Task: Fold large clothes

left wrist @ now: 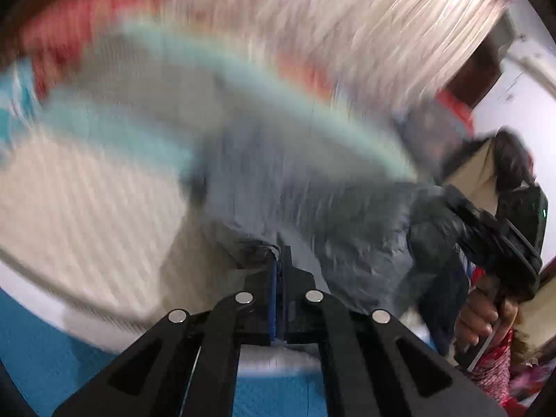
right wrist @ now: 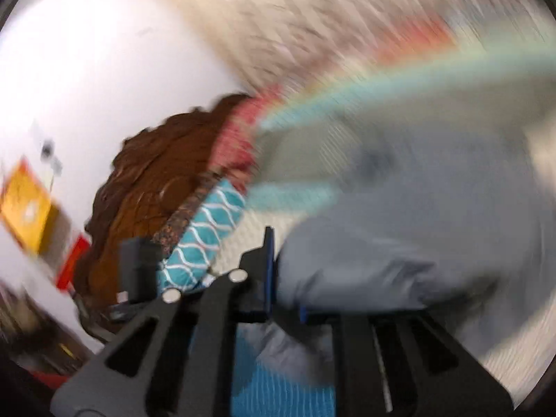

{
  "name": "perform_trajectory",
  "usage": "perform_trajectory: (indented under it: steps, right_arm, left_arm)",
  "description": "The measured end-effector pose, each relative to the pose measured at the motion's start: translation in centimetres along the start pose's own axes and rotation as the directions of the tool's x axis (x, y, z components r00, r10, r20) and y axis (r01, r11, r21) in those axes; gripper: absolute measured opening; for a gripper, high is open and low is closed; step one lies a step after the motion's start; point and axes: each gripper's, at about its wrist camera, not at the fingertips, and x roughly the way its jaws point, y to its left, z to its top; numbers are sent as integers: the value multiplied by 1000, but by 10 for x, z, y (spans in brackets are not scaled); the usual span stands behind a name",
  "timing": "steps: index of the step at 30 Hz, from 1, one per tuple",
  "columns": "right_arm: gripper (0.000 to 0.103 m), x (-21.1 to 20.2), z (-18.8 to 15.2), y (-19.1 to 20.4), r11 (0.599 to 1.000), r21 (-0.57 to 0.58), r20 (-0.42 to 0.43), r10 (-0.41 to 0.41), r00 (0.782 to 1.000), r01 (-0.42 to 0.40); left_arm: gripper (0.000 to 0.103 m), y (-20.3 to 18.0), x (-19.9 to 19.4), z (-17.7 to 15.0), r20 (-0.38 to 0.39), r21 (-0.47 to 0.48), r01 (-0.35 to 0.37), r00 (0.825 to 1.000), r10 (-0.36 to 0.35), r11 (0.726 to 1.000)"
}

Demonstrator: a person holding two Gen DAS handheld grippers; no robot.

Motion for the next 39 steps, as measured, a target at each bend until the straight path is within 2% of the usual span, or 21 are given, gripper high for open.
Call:
perform_trajectory:
  steps: [1, 2, 3, 4, 5, 6, 7, 9, 11, 14, 17, 20, 24, 26, 27, 28, 29, 30, 32, 35, 39]
  right_arm:
    - [23, 7, 20, 9, 999, -30, 14, -23, 1000, 23]
    - [56, 19, 35, 18, 996, -79, 28, -46, 999, 48]
    - [73, 36, 47, 22, 979, -152, 45, -128, 991, 134]
    - [85, 52, 50, 18, 943, -201, 44, -262, 964, 265]
    - [85, 65, 46, 6, 907, -223, 18, -363, 932, 358]
    - [85, 70, 41, -3, 899, -220, -1, -389, 921, 380]
    - [84, 64, 27, -14, 904, -204, -13, -385, 923, 374]
    - [84, 43, -12, -30, 916, -185, 23, -357, 934, 355]
    - [84, 13, -54, -50, 911, -185, 45, -366, 930, 368]
    - [84, -10, -115, -90, 914, -116, -20, -394, 919, 389]
    - [84, -28, -162, -121, 902, -11, -45, -431, 901, 431]
    - [84, -14, -174, -137, 885, -12, -105, -465, 879, 466]
    - [84, 26, -163, -140, 886, -73, -130, -463, 877, 457]
    - [84, 52, -150, -133, 899, -115, -142, -436, 889, 422]
    - [83, 68, -144, -132, 909, -138, -178, -412, 893, 392]
    - [53, 81, -140, -132, 927, -133, -230, -372, 899, 350]
    - [7, 87, -135, -134, 950, -98, -281, -313, 907, 298]
    - [4, 85, -129, -135, 971, -16, -318, -233, 919, 240]
    - [4, 52, -118, -116, 981, -21, -260, -192, 946, 193]
    - [3, -35, -115, -80, 997, -22, -190, -73, 979, 70]
    - [3, -161, -163, -34, 996, -57, -215, 62, 975, -76]
  left_arm:
    - [25, 1, -22, 18, 80, -27, -47, 996, 49, 999]
    - [25, 3, -34, 31, 137, -50, -116, 983, 122, 992]
    - [25, 7, -39, 43, 182, -58, -215, 958, 222, 975]
    - [26, 16, -32, 53, 195, -40, -362, 911, 363, 931]
    - [28, 30, -19, 57, 159, -20, -446, 882, 443, 895]
    - [29, 44, -8, 56, 109, -16, -474, 875, 472, 881]
    - [29, 69, 6, 46, 17, -47, -466, 884, 467, 883]
    - [29, 107, 16, 14, -69, -136, -418, 909, 412, 898]
    - [29, 134, 21, -20, -106, -178, -412, 911, 399, 893]
    - [29, 167, 50, -65, -200, -266, -373, 923, 328, 889]
    - [29, 180, 74, -100, -265, -280, -375, 915, 304, 883]
    - [30, 186, 72, -113, -242, -318, -353, 928, 285, 880]
    - [30, 191, 82, -117, -253, -330, -368, 922, 294, 869]
    - [31, 185, 91, -116, -269, -316, -375, 916, 297, 872]
    - [30, 181, 98, -118, -279, -297, -378, 913, 299, 877]
    - [30, 179, 99, -115, -284, -285, -376, 912, 297, 882]
    - [25, 177, 101, -112, -287, -273, -374, 911, 296, 886]
    - [22, 173, 99, -110, -282, -269, -367, 914, 292, 890]
    - [22, 162, 81, -102, -234, -264, -303, 941, 244, 916]
    - [22, 141, 31, -90, -165, -222, -223, 968, 189, 949]
    - [22, 107, -47, -106, -162, -138, -127, 981, 105, 982]
